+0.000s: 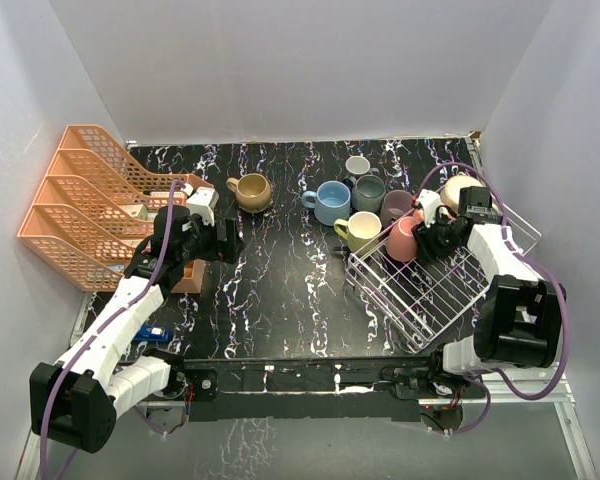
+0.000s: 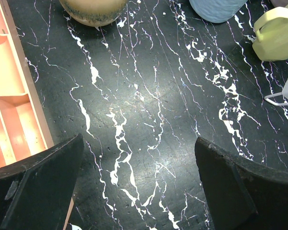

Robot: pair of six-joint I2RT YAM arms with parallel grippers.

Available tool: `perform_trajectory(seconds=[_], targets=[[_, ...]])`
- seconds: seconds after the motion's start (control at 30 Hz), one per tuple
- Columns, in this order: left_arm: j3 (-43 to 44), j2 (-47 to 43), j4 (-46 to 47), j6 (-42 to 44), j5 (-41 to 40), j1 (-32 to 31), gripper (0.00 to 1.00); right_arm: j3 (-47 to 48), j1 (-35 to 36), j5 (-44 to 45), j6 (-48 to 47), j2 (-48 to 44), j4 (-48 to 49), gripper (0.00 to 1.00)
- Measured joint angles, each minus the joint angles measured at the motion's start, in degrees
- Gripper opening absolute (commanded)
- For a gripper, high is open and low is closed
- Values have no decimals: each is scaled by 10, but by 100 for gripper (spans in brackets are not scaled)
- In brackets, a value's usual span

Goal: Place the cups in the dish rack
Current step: Turn the cup upside down in the dish rack.

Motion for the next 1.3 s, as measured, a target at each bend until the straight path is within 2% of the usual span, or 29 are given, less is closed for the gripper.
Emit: perform_trajectory(seconds=[0.27, 0.6, 0.8, 0.97, 1.03, 1.2, 1.3], targets=[[0, 0, 0, 0, 0, 0, 97, 0, 3, 23, -1, -35, 4, 60], [0, 0, 0, 0, -1, 0, 97, 15, 5, 33, -18, -90, -10, 64], [0, 0, 0, 0, -2, 0, 97, 43, 5, -17, -34, -154, -54, 67], [0, 0, 0, 0, -2, 0, 97, 76, 5, -108, -50, -187, -103, 66], [0, 0, 0, 0, -2, 0, 97, 83, 5, -150, -61, -190, -124, 61], [0, 0, 0, 0, -3, 0, 97, 82, 12, -235, -82, -186, -159, 31], [0, 0, 0, 0, -4, 0, 97, 66, 21, -251, -85, -176, -156, 20]])
